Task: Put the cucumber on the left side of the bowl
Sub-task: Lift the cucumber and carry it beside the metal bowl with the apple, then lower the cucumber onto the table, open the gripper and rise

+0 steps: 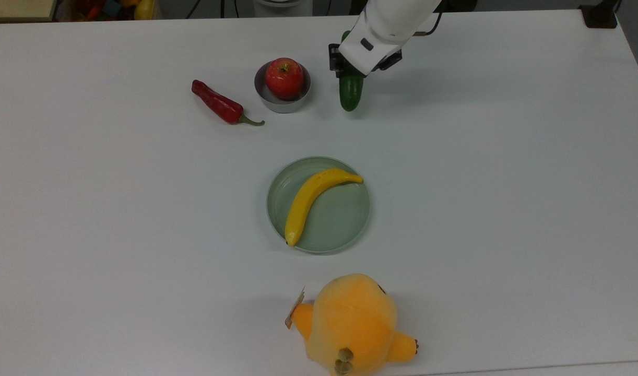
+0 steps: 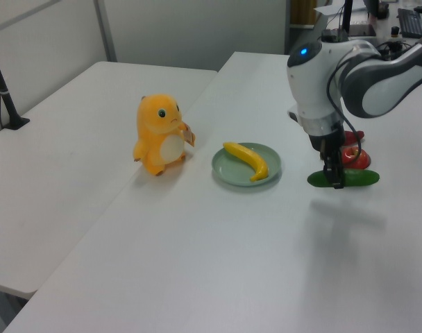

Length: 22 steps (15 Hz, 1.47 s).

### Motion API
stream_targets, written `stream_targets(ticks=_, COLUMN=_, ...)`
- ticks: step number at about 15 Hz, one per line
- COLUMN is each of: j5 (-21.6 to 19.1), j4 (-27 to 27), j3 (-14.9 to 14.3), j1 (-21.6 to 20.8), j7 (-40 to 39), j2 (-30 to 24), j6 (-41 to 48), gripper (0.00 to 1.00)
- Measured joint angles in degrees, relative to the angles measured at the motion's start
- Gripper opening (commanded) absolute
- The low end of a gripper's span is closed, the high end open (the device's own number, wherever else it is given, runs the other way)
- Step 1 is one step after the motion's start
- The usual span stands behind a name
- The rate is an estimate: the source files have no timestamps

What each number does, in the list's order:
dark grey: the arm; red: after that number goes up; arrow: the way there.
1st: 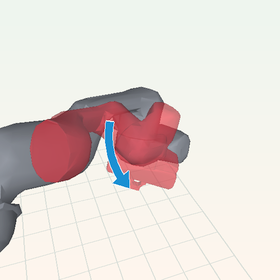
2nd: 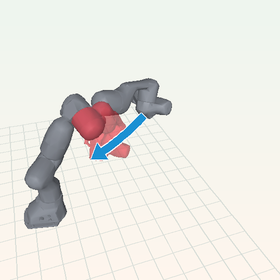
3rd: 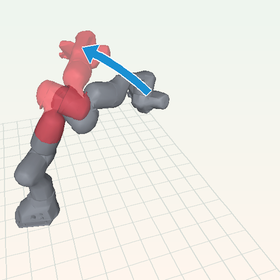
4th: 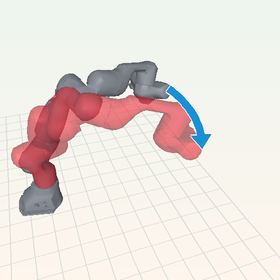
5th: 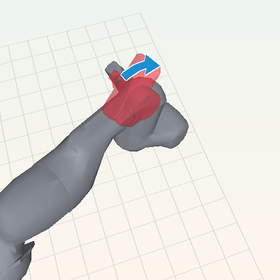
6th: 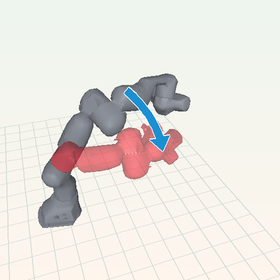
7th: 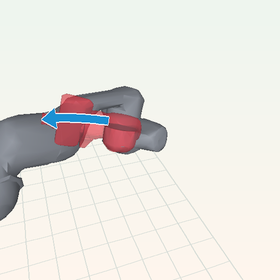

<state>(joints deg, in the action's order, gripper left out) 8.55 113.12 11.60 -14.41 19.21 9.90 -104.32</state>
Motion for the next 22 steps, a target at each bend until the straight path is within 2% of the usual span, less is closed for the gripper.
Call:
stream_targets(ticks=3, j5=2.6, j4=3.3, j3=0.0, j1=0.8, j7=0.0, j2=0.0, j6=-3.3, gripper=0.0)
stream_targets(ticks=5, j5=4.0, j4=4.9, j3=0.0, j1=1.2, j7=0.0, j2=0.0, j6=-5.2, gripper=0.07)
stream_targets(ticks=7, j5=4.8, j4=5.6, j3=0.0, j1=1.7, j7=0.0, j2=0.0, j6=-6.7, gripper=0.28)
stream_targets(ticks=8, j5=5.0, j4=5.8, j3=0.0, j1=2.0, j7=0.0, j2=0.0, j6=-7.1, gripper=0.43)
stream_targets(ticks=15, j5=5.1, j4=5.7, j3=0.0, j1=2.4, j7=-0.1, j2=0.0, j6=-7.3, gripper=0.9)
stream_targets(ticks=17, j5=5.1, j4=5.7, j3=0.0, j1=2.4, j7=-0.1, j2=0.0, j6=-7.3, gripper=0.98)
stream_targets(ticks=22, j5=5.1, j4=5.3, j3=0.0, j1=2.9, j7=-0.2, j2=-0.2, j6=-7.3, gripper=0.98)
